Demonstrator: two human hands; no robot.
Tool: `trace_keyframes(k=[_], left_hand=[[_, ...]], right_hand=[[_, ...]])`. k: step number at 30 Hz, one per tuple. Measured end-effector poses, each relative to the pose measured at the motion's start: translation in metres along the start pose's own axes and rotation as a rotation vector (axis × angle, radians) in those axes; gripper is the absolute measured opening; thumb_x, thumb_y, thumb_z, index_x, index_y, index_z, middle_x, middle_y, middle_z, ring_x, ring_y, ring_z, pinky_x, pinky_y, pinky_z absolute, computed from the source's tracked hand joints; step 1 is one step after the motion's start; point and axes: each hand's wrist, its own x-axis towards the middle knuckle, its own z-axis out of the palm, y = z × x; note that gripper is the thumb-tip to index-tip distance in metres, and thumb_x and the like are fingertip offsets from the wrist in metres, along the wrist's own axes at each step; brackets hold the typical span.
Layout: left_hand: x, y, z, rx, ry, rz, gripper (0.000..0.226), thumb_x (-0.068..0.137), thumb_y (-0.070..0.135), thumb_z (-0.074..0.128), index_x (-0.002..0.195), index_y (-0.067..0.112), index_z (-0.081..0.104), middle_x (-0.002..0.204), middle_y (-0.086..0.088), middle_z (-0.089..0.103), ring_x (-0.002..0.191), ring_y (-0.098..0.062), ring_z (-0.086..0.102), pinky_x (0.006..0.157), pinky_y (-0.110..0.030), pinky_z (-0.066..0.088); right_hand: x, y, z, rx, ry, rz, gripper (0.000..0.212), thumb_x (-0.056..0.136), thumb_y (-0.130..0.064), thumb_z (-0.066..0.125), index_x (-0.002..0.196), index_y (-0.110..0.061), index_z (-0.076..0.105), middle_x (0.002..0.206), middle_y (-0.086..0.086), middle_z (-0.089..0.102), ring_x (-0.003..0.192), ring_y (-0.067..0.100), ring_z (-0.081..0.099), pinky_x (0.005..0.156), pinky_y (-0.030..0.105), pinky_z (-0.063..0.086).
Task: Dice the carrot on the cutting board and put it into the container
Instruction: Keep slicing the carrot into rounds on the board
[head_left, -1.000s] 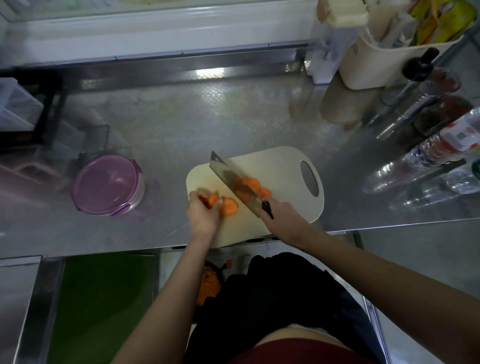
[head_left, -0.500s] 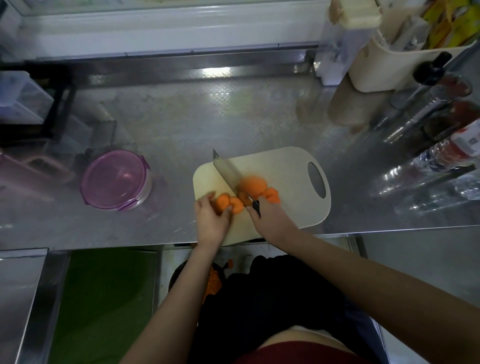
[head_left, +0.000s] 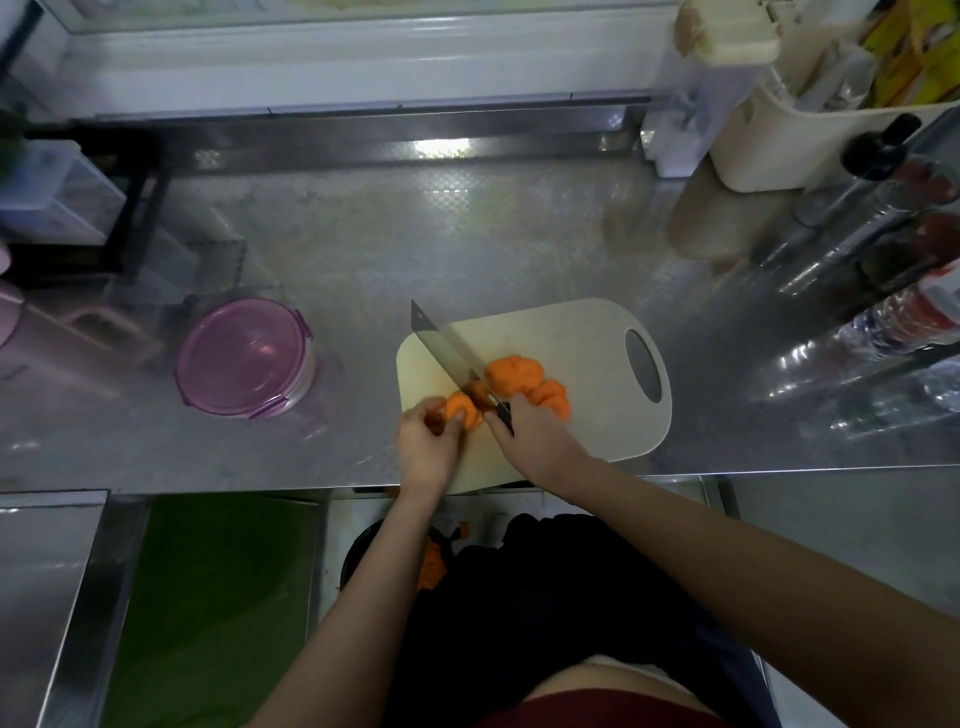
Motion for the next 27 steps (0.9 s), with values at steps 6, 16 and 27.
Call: trace_keyframes(k=[6,16,27], left_hand=[[0.0,0.01,0.002,-0.008,0.032,-0.029,0.02,0.078,0.014,0.073,0.093,0.01,0.061,0.089,0.002,0.059,0.084,-0.012,0.052,0.072,-0.02,0.037],[0.003,0.013,0.0,-0.067,0.025,-0.14,0.022,0.075,0.019,0.076,0.091,0.012,0.062,0.088,0.001,0.061,0.083,-0.014,0.053,0.073,-0.025,0.039],[-0.004,0.013,0.004,-0.071,0.09,-0.085,0.012,0.078,0.015,0.072,0.083,0.015,0.061,0.084,0.001,0.062,0.083,-0.016,0.056,0.074,-0.025,0.041]], right_hand=[[0.007,-0.001,-0.008,-0.048,-0.044,0.077,0.04,0.097,-0.035,0.046,0.07,-0.006,0.053,0.075,0.013,0.057,0.085,0.03,0.059,0.068,0.033,0.043],[0.001,0.002,-0.004,-0.02,-0.014,-0.002,0.036,0.098,-0.035,0.042,0.079,-0.007,0.055,0.078,0.014,0.058,0.08,0.027,0.059,0.064,0.029,0.038],[0.0,0.0,-0.006,0.066,-0.013,-0.038,0.046,0.098,-0.039,0.04,0.096,0.001,0.063,0.09,0.018,0.065,0.087,0.027,0.061,0.074,0.033,0.045]])
